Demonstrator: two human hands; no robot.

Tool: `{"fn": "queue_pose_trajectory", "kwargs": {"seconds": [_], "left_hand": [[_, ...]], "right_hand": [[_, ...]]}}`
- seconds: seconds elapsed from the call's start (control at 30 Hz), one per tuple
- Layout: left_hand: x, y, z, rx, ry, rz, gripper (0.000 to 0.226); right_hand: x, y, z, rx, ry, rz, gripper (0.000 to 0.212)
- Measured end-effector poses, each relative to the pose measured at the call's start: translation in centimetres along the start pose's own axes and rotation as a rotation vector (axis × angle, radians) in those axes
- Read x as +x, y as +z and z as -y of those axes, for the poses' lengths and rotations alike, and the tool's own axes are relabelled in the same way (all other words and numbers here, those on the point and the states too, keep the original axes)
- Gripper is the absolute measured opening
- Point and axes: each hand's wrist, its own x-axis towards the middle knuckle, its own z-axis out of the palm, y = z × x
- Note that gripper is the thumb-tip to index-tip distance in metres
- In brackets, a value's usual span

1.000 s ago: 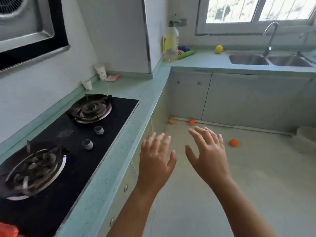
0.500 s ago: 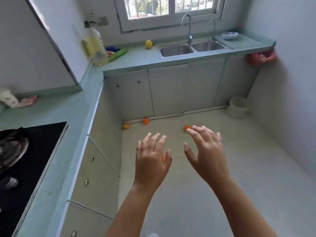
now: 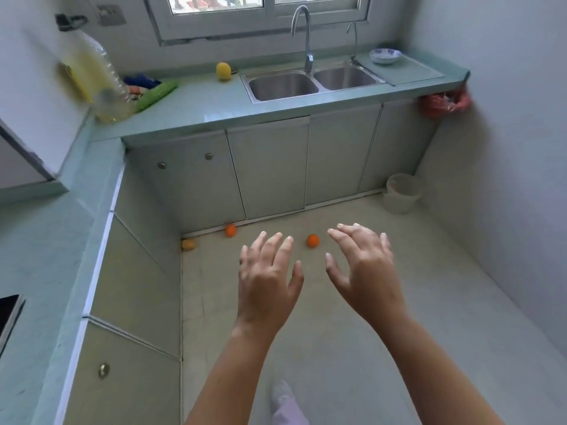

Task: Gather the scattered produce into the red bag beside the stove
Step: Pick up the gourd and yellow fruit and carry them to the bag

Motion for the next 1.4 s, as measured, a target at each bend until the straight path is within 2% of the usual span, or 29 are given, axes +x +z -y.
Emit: {"fn": "queue_pose_trajectory", "kwargs": {"seconds": [0.2,0.5,0.87,1.07,1.4], "left_hand": [[9.3,2.9,5.0,0.0,-0.029,-0.061,0.04],[16.4,7.0,10.8,0.039,-0.091,-0.065,0.041],[30.4,15.2,16.3,0.131,-0.164,-0.025,0.042],[40.0,17.8,18.2,0.182,-0.186,-0.082,0.042],[46.1,19.4,24.5,0.237,-0.344,-0.12,0.043]], "right_hand": [[10.1,4.8,0.4,0.019,-0.015,-0.005,0.045],[19.0,11.1,-0.7,0.051,-0.055,0.017,0.043],[34.7,20.0,-6.1,0.122,-0.14,0.063,0.042],[45.2,22.8,-8.4,0.162,-0.225,0.07,0.04],[54.9,29.0,-7.2,0.214,-0.35,0.128,0.041]]}}
